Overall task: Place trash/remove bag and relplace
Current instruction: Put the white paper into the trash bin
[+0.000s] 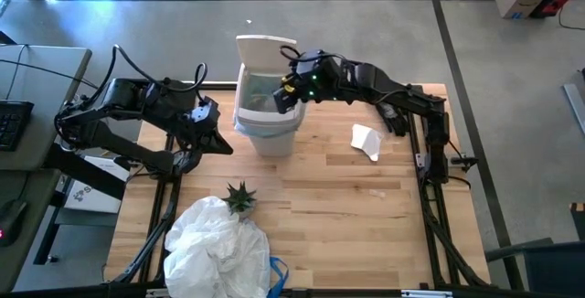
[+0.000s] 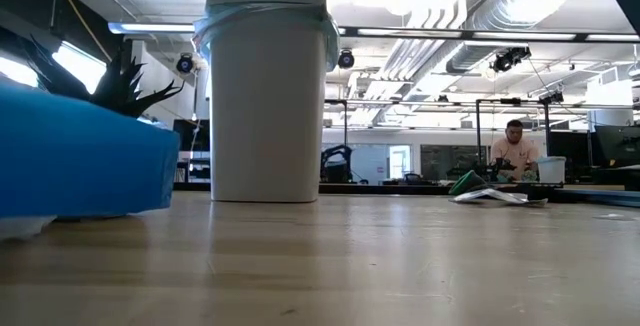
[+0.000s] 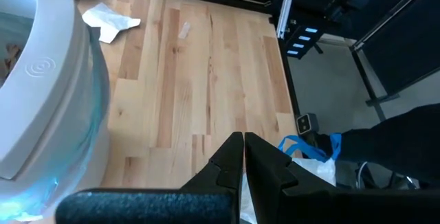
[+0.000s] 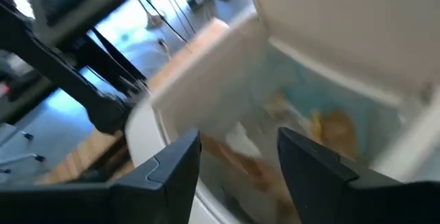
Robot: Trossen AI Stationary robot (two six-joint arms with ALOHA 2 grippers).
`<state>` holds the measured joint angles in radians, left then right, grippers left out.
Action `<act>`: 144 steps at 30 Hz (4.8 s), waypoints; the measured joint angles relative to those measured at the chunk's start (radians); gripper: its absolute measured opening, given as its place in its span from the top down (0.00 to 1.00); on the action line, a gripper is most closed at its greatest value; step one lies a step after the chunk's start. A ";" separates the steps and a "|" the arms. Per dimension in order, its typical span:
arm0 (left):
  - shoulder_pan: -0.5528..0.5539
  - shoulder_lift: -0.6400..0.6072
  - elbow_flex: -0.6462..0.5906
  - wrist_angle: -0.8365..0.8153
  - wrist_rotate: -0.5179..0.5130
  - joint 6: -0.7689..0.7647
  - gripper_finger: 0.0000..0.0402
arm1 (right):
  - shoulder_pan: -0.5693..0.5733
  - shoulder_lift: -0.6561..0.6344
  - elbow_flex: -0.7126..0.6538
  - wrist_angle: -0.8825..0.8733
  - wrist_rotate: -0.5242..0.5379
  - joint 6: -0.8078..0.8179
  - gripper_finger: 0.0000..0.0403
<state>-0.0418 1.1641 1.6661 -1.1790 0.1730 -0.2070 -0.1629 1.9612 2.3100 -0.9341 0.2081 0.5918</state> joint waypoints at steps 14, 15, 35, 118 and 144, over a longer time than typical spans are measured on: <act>-0.027 0.001 0.000 0.003 -0.030 0.000 1.00 | 0.239 -0.101 0.024 -0.652 0.318 0.299 0.55; -0.027 0.001 0.000 0.005 -0.030 0.000 1.00 | 0.257 -0.104 0.013 -0.639 0.321 0.332 0.55; -0.092 0.181 0.000 0.081 0.023 0.063 1.00 | 0.504 -0.149 -0.702 -0.622 0.026 0.897 0.55; 0.049 0.323 0.000 0.262 0.203 0.141 1.00 | 0.091 -0.803 -2.061 0.714 0.300 1.501 0.55; 0.049 0.323 0.000 0.255 0.203 0.140 1.00 | 0.126 -0.765 -2.017 0.661 0.276 1.440 1.00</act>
<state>0.0074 1.4876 1.6657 -0.9244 0.3756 -0.0666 -0.0374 1.1961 0.2934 -0.2730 0.4845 2.0321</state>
